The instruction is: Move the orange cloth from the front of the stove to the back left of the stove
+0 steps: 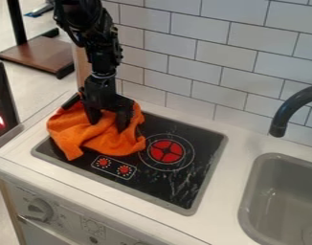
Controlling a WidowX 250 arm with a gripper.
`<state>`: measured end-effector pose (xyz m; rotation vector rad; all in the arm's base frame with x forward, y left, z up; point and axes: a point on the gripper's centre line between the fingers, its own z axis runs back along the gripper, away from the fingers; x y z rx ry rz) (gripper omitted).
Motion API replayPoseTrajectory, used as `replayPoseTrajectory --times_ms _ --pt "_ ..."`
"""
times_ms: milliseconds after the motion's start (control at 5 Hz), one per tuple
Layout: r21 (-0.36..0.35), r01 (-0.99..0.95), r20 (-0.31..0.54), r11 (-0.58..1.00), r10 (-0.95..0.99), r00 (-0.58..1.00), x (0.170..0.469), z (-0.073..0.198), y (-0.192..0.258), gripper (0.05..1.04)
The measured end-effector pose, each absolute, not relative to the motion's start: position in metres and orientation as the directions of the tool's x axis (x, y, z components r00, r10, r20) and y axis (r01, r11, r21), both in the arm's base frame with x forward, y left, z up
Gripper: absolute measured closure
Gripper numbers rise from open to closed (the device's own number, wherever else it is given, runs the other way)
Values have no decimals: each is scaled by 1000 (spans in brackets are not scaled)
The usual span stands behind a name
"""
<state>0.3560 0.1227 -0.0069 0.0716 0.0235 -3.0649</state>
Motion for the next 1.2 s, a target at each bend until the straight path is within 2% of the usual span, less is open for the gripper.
replayPoseTrajectory --times_ms 200,800,1200 --pt "20 65 -43 -998 -66 -997 354 -1 121 83" --pt "107 53 -174 -993 -71 -982 352 64 123 83" --pt "105 51 -178 -993 -69 -982 351 66 124 83"
